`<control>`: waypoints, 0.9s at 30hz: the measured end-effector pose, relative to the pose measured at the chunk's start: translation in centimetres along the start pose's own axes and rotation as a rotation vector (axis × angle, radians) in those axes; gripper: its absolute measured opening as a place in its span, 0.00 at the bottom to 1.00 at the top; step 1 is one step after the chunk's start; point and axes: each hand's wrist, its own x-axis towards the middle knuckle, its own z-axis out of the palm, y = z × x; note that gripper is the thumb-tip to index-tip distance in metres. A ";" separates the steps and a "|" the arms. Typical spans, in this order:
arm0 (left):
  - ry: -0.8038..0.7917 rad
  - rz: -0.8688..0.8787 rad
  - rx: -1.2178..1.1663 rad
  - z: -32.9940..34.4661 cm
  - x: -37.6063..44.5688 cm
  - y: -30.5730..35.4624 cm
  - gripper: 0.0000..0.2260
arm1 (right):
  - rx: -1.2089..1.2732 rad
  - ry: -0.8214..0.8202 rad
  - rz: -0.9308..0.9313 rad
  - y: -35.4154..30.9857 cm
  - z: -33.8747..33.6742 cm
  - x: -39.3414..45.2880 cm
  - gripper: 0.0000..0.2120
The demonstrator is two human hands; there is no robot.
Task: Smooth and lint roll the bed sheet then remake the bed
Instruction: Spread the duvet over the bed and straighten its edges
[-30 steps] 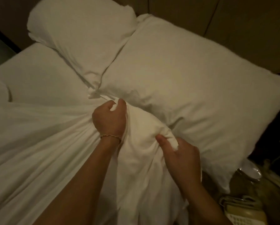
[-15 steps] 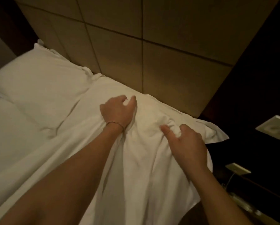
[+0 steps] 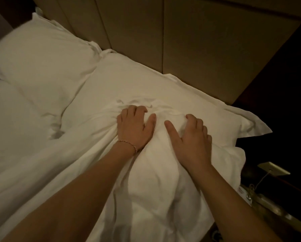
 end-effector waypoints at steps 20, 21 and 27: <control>0.314 -0.208 -0.017 -11.4 11.7 -2.0 0.32 | 0.044 0.051 -0.084 -2.1 -4.3 6.4 0.32; 0.226 -0.216 0.017 -9.5 11.4 -2.1 0.31 | -0.002 0.006 -0.051 -1.1 -3.4 6.4 0.32; -0.019 -0.189 0.075 1.3 3.9 -2.5 0.26 | -0.127 -0.058 0.057 3.8 1.5 3.7 0.34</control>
